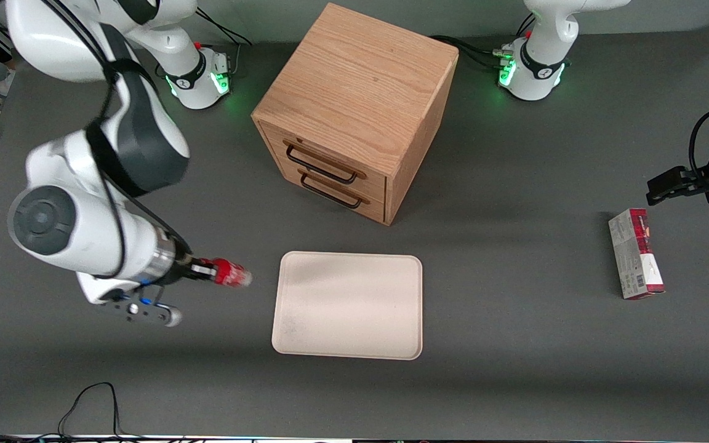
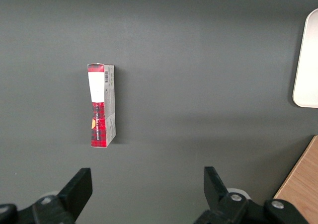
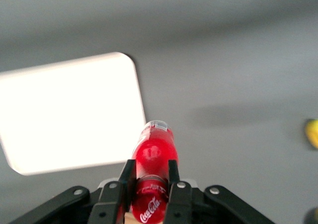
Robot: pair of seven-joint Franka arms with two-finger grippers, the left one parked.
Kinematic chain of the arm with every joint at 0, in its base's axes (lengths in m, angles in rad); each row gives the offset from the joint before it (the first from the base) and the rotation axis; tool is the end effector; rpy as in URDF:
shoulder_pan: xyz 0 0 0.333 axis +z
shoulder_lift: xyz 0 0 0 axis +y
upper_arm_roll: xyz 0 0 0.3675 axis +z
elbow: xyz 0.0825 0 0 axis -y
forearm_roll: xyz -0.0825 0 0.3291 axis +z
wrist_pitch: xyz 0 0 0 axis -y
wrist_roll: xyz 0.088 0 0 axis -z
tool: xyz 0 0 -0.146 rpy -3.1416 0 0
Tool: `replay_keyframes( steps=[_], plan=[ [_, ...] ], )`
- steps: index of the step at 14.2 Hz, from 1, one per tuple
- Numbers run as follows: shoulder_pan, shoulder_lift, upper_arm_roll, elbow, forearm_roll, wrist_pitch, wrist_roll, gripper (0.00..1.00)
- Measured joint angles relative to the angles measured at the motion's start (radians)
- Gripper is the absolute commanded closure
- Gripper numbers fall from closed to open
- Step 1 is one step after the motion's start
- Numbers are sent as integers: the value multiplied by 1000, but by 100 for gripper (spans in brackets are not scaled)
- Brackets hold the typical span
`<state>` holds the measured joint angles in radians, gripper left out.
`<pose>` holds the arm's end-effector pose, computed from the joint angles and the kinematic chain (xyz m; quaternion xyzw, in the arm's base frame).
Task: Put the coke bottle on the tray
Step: 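Carry the bottle over the cream tray and lower it onto the tray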
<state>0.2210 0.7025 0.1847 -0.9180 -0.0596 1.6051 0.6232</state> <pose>0.6804 0.2298 0.4831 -0.9913 0.1285 0.0170 0.0245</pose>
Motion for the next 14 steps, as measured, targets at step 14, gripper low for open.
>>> replay_keyframes(
  steps=[14],
  plan=[
    [80,241,-4,44,-87,318,111,100]
  ],
)
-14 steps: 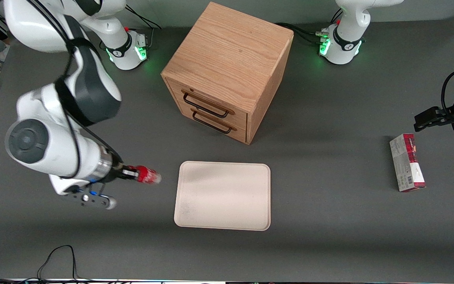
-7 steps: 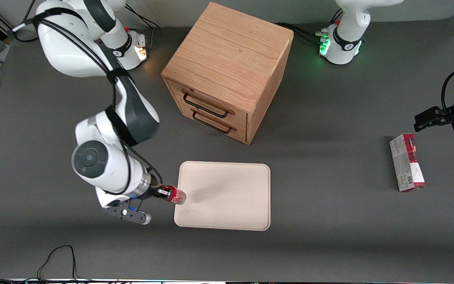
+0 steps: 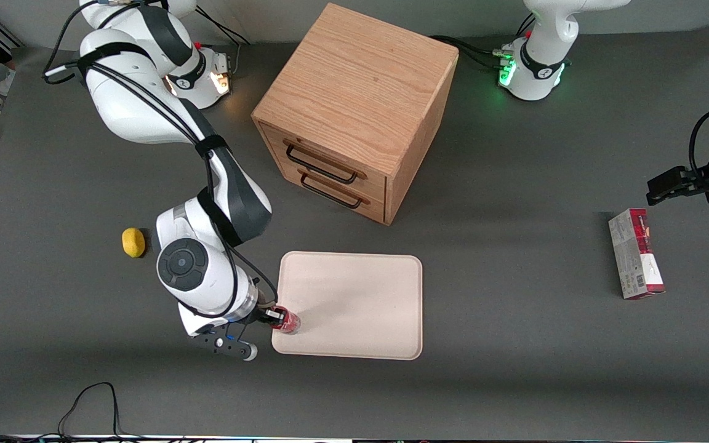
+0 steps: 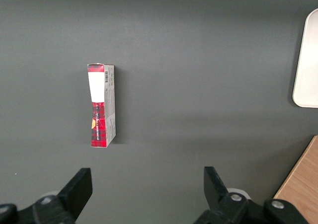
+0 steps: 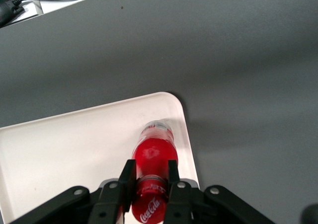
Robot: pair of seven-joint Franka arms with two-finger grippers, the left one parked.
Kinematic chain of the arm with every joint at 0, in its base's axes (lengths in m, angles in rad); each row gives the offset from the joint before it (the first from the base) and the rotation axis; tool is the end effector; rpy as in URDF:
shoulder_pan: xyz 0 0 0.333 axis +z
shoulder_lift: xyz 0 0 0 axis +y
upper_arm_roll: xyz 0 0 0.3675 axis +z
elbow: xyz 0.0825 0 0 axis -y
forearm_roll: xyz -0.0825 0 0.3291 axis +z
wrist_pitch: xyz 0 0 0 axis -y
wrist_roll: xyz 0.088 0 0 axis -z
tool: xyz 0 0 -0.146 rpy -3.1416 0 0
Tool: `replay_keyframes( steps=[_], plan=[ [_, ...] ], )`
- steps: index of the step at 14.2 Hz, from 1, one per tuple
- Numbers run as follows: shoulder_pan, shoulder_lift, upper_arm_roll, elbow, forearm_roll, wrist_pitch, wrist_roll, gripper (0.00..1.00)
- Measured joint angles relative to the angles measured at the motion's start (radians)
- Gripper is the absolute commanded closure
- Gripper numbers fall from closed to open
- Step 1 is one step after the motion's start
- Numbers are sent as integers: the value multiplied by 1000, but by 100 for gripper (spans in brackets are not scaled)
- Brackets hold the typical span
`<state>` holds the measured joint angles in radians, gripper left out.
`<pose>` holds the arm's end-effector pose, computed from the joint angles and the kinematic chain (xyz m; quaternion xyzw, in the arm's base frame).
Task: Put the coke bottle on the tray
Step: 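Carry the bottle over the cream tray and lower it onto the tray, then open the right gripper and raise it off the bottle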
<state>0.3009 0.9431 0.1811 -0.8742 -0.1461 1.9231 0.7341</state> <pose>0.7308 0.2960 0.3507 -0.9877 0.1452 -0.0471 0.0340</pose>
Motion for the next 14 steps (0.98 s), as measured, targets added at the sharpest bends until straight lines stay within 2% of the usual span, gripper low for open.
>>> replay_keyframes(
  steps=[3,4,14],
  plan=[
    [5,11,0,0,-9,12,0,98],
    [7,12,0,0,-11,13,0,1],
    [13,13,0,7,-17,17,2,0]
  ],
)
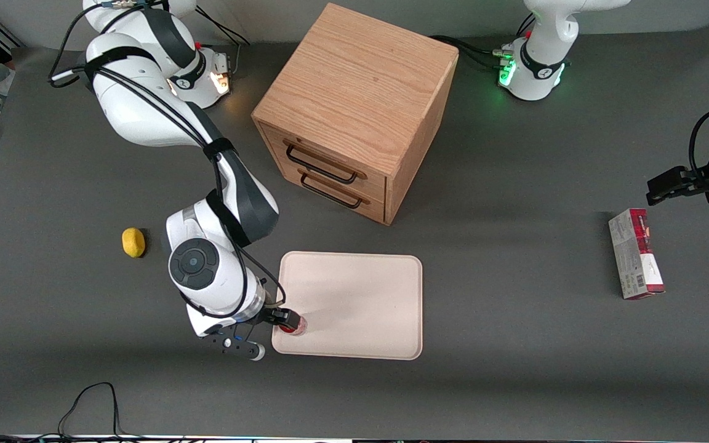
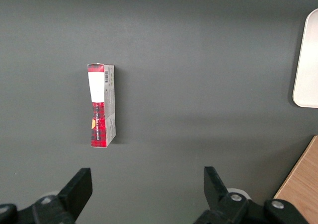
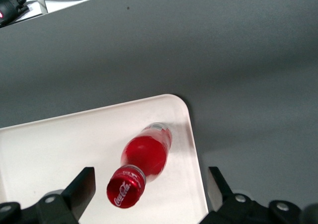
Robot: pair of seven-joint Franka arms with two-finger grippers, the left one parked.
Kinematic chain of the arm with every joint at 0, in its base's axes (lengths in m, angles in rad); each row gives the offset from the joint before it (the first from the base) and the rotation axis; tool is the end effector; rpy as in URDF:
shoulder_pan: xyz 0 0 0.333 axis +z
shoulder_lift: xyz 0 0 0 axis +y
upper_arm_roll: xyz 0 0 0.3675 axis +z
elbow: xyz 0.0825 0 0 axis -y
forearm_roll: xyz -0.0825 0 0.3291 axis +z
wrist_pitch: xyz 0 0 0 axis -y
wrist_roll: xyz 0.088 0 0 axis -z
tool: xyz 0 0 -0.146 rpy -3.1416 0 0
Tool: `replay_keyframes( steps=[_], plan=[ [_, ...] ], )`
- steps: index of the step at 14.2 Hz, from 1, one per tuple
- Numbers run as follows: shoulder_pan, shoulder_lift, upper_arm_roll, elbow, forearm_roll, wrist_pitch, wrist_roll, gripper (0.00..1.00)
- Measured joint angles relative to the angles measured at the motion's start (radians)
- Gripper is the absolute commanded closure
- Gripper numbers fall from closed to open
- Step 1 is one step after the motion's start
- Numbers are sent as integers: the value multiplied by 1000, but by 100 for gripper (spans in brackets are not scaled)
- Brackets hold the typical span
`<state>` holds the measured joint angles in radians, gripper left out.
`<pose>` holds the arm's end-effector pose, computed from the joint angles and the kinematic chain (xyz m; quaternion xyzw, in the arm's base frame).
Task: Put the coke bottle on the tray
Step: 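Open the right gripper and raise it off the bottle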
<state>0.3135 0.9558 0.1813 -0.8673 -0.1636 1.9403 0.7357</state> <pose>0.7311 0.3046 0.3455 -0.9884 0.1376 -0.0559 0.0313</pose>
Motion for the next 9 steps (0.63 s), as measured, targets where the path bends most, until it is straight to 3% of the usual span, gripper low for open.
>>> replay_keyframes(
  steps=[5,9],
  plan=[
    [0,-22,0,25,0,-117,-6,0],
    [-53,-180,-3,-104,34,-247,-197,0]
  ],
)
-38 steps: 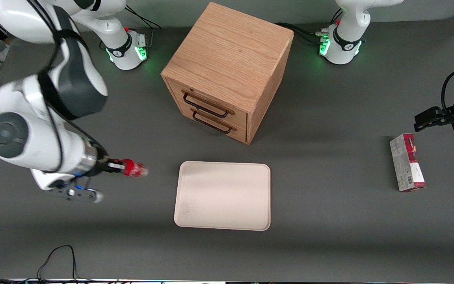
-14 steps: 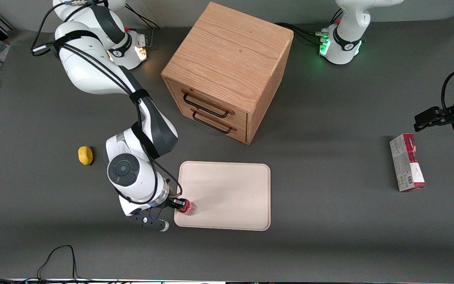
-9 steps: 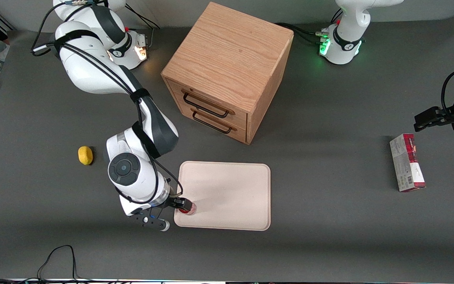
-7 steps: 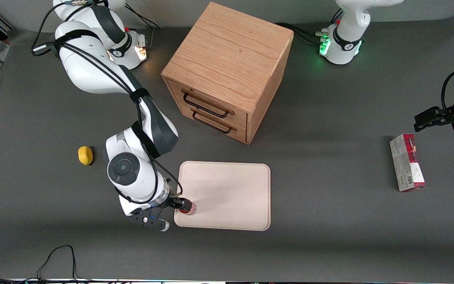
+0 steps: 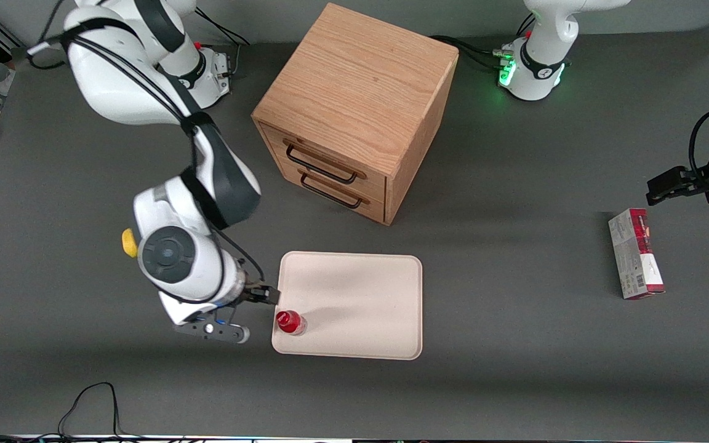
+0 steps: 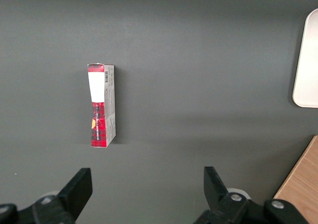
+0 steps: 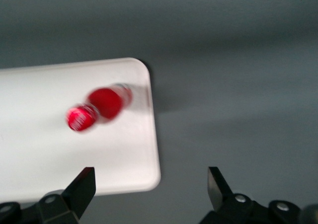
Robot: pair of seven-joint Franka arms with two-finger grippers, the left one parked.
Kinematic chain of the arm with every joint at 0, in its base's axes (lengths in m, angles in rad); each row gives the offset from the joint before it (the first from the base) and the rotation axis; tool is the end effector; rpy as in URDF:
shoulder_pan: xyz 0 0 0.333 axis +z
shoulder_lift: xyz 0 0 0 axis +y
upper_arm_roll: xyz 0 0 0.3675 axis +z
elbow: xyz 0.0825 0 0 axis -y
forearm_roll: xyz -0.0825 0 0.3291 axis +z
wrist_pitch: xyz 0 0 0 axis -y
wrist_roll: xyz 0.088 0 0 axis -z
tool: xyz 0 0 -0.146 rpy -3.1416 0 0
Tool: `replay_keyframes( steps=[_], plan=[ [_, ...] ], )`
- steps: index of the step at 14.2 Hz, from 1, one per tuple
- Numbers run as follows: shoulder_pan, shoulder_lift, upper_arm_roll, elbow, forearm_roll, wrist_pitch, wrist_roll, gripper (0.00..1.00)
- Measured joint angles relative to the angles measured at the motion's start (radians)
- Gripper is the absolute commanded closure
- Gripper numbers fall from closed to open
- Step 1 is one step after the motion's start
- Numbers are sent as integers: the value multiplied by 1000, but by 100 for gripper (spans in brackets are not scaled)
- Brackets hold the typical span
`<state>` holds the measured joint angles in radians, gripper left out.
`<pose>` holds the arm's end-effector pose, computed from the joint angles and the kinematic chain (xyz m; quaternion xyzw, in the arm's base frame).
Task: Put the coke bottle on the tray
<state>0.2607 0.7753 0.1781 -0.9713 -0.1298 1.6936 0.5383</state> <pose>0.6901 0.2525 0.4151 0.9977 -0.0640 -0.0186 0.0116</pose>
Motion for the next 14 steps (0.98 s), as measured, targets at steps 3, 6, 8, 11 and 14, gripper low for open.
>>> replay_keyframes(
  steps=[3,6,8,11,14],
  plan=[
    [-127,-217,-1,-243,46,-15,-213,0],
    [-217,-421,-3,-467,54,-23,-362,0],
    [-231,-548,-34,-584,71,-28,-425,0],
    [-227,-719,-112,-682,114,-105,-571,0],
    [-156,-811,-212,-719,127,-147,-624,0]
  ],
)
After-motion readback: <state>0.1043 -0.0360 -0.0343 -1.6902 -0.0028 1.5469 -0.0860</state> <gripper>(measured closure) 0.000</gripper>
